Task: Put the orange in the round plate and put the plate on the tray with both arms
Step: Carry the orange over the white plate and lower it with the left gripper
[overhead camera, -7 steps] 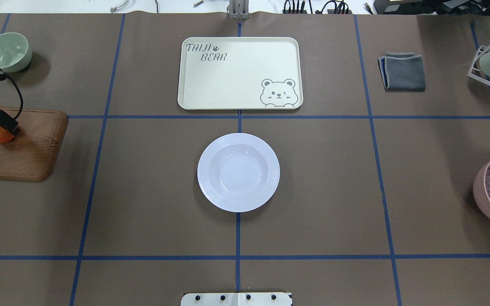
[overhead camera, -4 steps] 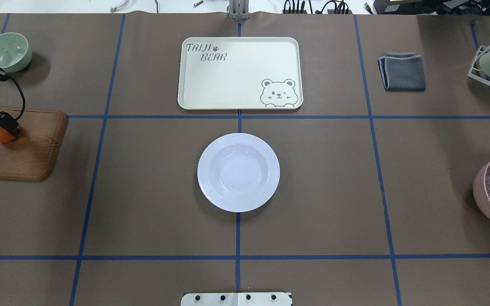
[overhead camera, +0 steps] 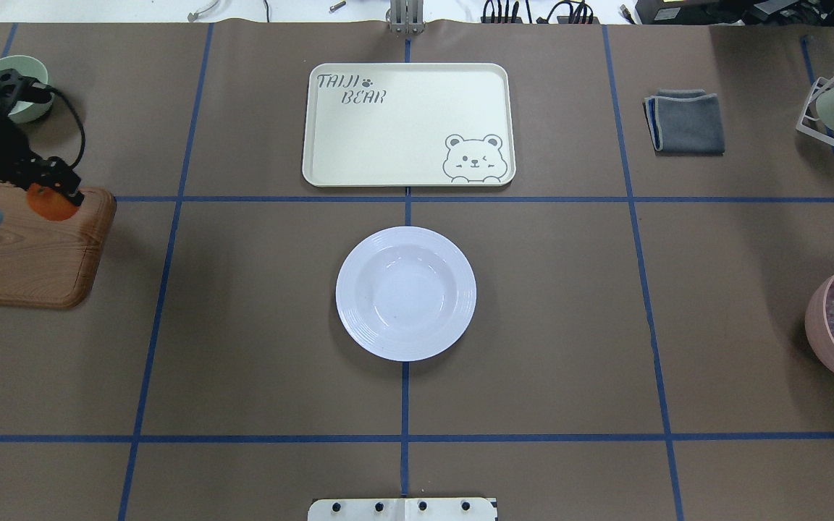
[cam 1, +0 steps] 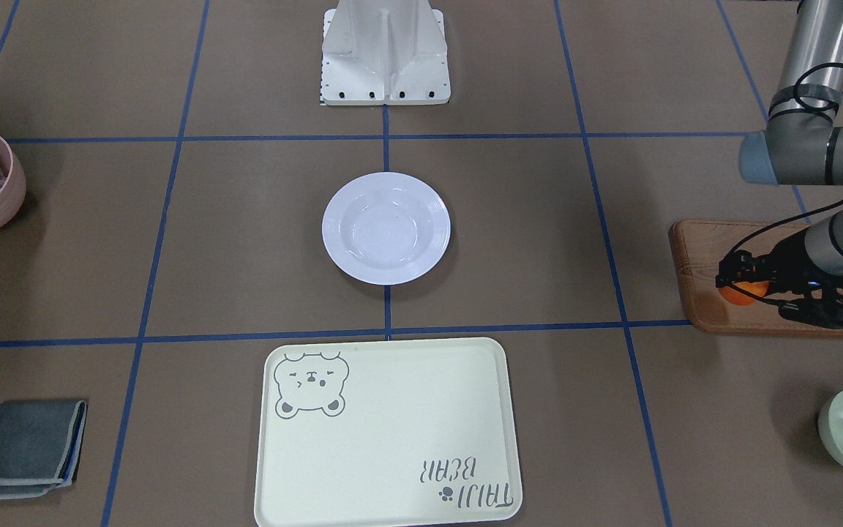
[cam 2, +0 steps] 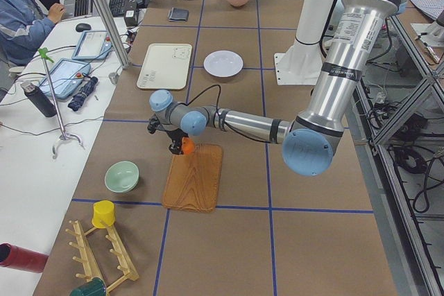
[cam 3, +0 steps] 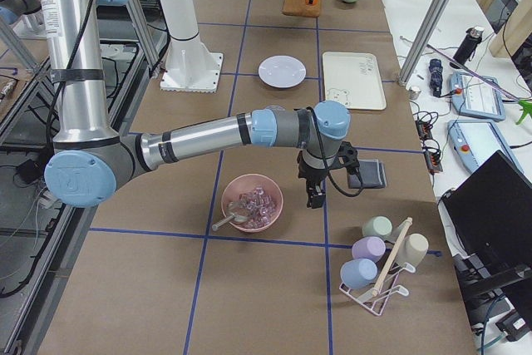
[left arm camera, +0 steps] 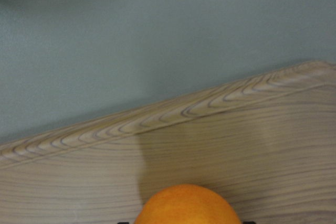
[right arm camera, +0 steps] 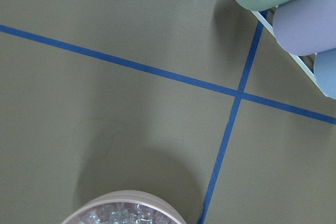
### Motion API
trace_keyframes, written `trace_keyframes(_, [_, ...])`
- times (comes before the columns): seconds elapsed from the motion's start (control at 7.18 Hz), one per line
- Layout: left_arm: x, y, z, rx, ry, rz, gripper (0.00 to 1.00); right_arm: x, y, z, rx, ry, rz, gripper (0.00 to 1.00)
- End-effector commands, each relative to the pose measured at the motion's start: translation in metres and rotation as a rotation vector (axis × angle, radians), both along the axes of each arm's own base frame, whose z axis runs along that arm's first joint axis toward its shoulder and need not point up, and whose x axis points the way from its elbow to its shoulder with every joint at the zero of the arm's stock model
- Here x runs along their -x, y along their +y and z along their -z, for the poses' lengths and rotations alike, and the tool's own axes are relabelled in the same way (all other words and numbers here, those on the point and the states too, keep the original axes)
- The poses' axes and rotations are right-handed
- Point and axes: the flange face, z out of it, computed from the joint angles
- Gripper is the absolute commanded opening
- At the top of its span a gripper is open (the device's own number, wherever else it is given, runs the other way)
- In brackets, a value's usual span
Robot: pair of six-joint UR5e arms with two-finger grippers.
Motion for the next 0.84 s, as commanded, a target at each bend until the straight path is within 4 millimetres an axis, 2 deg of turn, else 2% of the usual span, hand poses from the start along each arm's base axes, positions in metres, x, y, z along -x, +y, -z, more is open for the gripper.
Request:
trace_keyframes(0.0, [-0.118,0.028,0.145,0.106,0.074,0.076,0.00,0.000,0.000,0.000,0.000,0.000,-0.001,1.00])
trace_keyframes(0.14, [-0.200,0.060,0.208,0.147,0.064,0.088,0.00,0.000,0.000,0.000,0.001,0.000,-0.002,1.00])
trace_keyframes(0.28, [-0.239,0.073,0.251,0.138,0.060,0.115,0.00,0.001,0.000,0.000,0.003,-0.003,-0.001,1.00])
trace_keyframes(0.42, [-0.281,0.090,0.282,0.154,0.055,0.129,0.00,0.003,0.000,0.000,0.005,-0.013,0.001,1.00])
trace_keyframes(0.56, [-0.306,0.085,0.313,0.150,0.059,0.142,0.00,0.005,0.000,0.000,0.006,-0.015,0.004,1.00])
trace_keyframes(0.7, [-0.320,0.094,0.332,0.160,0.071,0.136,0.00,0.007,0.000,0.000,0.006,-0.016,0.009,1.00])
